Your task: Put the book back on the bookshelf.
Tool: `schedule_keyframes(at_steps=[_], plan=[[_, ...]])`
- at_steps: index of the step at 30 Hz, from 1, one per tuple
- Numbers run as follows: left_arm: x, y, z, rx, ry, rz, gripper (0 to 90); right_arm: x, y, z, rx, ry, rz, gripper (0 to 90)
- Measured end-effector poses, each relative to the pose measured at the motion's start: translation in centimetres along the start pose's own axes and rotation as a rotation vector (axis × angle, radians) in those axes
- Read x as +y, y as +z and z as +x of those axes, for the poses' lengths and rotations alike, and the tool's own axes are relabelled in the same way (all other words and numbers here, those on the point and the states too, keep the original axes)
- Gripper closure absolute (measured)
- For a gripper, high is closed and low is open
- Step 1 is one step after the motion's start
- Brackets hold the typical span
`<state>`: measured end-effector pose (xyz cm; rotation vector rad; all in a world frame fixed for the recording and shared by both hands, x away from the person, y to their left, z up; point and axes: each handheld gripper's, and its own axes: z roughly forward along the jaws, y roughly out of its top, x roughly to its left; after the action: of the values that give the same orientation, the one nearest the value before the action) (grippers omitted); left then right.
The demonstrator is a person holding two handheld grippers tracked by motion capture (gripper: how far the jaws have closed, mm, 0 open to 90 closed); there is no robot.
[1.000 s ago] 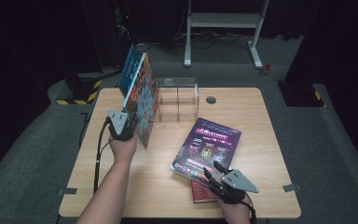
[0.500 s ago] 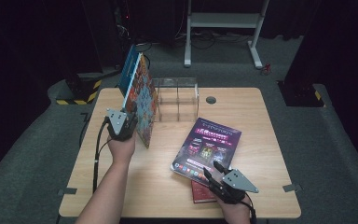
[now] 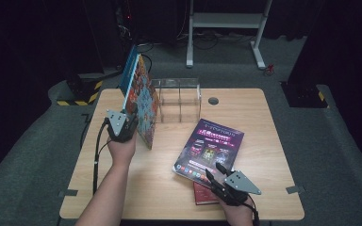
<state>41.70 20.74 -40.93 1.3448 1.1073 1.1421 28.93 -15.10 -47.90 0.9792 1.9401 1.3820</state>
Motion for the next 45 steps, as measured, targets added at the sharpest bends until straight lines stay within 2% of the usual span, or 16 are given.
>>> schedule_keyframes(at_steps=[9,20,26,33,45], plan=[[0.2,0.0,-0.1,0.001,0.007,0.013,70.2,0.0,0.0,0.0,0.001,-0.002,0.0,54.2],[0.4,0.0,0.1,-0.014,-0.02,0.026,68.5,0.0,0.0,0.0,0.002,-0.006,0.001,54.2],[0.7,-0.1,0.0,-0.024,-0.015,0.033,62.7,0.0,0.1,0.0,0.002,-0.002,0.001,54.1],[1.3,-0.2,-0.1,-0.023,-0.019,0.03,58.8,0.0,0.1,0.1,0.004,-0.003,0.003,54.0],[1.4,-0.5,0.1,-0.035,-0.026,0.036,52.9,-0.1,0.2,0.1,0.005,-0.004,0.004,54.0]])
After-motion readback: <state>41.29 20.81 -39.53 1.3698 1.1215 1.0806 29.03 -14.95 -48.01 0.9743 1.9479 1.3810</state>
